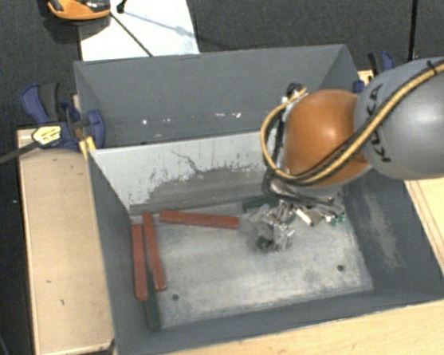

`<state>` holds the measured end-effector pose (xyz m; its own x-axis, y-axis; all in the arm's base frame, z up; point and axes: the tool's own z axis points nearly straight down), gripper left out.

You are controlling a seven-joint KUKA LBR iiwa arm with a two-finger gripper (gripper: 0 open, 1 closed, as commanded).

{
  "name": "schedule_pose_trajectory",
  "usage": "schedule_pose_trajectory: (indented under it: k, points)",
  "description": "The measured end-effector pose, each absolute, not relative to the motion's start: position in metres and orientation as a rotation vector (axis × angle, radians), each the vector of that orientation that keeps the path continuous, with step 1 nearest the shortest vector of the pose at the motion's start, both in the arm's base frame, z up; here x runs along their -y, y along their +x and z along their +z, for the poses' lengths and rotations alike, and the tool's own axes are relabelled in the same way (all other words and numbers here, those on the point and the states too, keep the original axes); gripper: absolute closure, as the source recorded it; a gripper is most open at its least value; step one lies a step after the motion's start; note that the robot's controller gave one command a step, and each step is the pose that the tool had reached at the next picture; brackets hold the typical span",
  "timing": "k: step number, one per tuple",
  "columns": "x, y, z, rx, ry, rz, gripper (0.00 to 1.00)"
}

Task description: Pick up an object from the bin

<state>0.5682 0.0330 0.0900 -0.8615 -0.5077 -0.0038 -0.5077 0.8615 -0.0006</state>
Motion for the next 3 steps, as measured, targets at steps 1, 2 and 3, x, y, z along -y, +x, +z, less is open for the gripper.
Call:
schedule_pose_trajectory:
  k: [1,2,3]
  points:
    - [-0.033,0.568,0.094,-3.026,-0.826,0.0,1.0]
    - [-0.033,0.568,0.099,-3.027,-0.825,0.0,1.0]
    - [-0.033,0.568,0.105,-3.031,-0.824,0.002,1.0]
